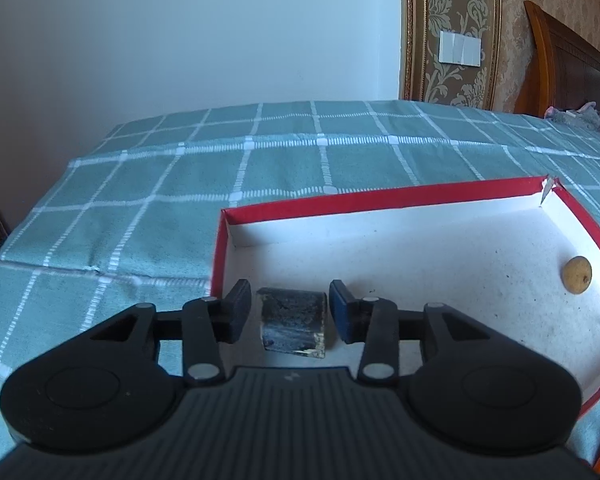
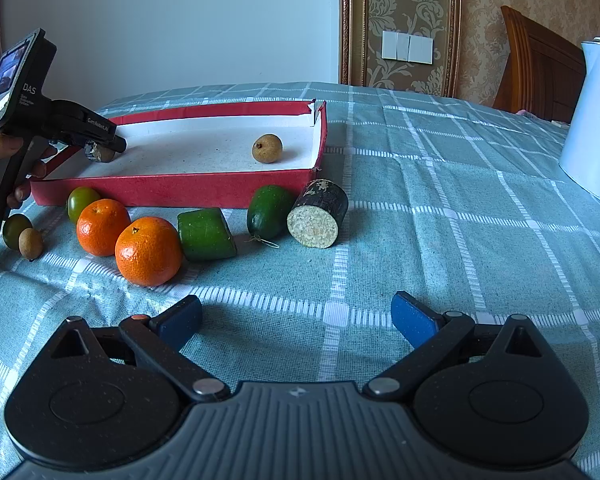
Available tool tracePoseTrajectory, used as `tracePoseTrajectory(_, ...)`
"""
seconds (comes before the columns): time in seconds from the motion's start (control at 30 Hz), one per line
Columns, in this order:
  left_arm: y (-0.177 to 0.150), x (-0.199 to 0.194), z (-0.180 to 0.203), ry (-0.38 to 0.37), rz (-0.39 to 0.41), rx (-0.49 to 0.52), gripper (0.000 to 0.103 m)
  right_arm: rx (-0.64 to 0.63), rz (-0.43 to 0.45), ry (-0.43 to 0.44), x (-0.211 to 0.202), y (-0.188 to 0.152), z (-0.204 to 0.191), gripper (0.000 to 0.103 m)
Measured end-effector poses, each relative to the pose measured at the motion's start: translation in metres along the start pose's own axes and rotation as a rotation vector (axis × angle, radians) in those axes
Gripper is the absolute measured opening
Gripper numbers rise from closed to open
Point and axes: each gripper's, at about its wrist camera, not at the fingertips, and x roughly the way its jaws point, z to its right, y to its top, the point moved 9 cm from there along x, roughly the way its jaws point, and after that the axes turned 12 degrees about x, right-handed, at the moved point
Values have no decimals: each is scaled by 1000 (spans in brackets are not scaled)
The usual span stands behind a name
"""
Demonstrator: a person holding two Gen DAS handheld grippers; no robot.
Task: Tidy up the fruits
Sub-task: 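Carry the dark cylinder into the tray and open the left gripper, then grasp the dark eggplant slice with the right gripper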
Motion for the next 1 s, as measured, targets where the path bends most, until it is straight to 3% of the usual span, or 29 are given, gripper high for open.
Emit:
tracePoseTrajectory(0.27, -8, -67, -8, 16, 105, -11, 59, 0, 0, -1, -1, 0, 0, 102)
tracePoseTrajectory(0.53, -55, -147, 2, -44, 186, -30, 69, 0, 0, -1, -1, 0, 0, 102)
tracePoseTrajectory(0.77, -105, -183, 16, -64, 195, -2, 76, 0, 0, -1, -1, 0, 0, 102)
tracePoseTrajectory(0.9, -126, -180, 24, -87, 157, 19, 76, 11, 5, 1, -2, 1, 1, 101)
tracePoseTrajectory(1.0, -137, -173, 28, -81, 133, 39, 76, 90, 33, 1, -5, 5, 11, 101)
